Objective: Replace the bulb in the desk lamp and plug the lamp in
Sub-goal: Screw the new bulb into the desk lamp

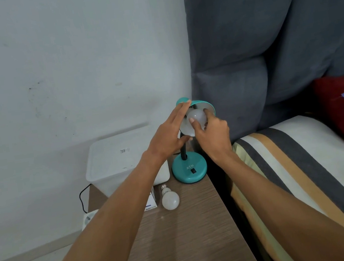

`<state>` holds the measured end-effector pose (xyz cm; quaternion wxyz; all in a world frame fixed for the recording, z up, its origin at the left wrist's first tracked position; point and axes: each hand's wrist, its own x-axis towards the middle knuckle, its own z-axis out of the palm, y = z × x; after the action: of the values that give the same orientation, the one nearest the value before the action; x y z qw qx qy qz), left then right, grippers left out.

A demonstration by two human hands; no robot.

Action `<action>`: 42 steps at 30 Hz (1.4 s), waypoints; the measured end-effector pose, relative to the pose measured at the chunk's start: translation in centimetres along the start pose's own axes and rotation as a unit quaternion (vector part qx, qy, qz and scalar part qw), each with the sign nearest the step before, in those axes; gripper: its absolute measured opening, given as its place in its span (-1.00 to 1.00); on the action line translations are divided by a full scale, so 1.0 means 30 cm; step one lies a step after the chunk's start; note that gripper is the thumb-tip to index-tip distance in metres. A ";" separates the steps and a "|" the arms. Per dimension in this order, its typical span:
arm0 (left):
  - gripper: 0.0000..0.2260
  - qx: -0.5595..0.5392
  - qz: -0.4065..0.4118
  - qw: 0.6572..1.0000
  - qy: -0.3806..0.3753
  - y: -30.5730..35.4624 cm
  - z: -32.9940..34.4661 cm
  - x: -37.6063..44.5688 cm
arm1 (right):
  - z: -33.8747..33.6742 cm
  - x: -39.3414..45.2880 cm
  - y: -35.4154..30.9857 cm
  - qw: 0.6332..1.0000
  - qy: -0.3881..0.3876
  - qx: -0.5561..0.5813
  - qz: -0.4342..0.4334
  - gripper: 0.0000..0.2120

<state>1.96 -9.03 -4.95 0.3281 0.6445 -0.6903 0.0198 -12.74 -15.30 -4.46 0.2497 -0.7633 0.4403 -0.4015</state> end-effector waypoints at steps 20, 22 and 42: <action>-0.15 -0.001 -0.005 1.000 -0.008 -0.005 0.003 -0.001 | 0.012 -0.032 0.021 0.992 -0.022 -0.042 -0.115 -0.43; -0.14 0.000 -0.005 1.000 -0.010 -0.004 0.004 -0.001 | 0.015 -0.024 0.026 0.996 -0.020 -0.028 -0.086 -0.46; -0.19 0.000 0.006 1.000 -0.023 0.010 -0.030 -0.001 | -0.010 -0.020 -0.001 0.997 0.003 -0.011 -0.080 -0.57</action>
<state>2.07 -8.56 -4.15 0.3117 0.6405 -0.7019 0.0074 -13.15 -14.77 -4.50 0.2066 -0.7977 0.3827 -0.4177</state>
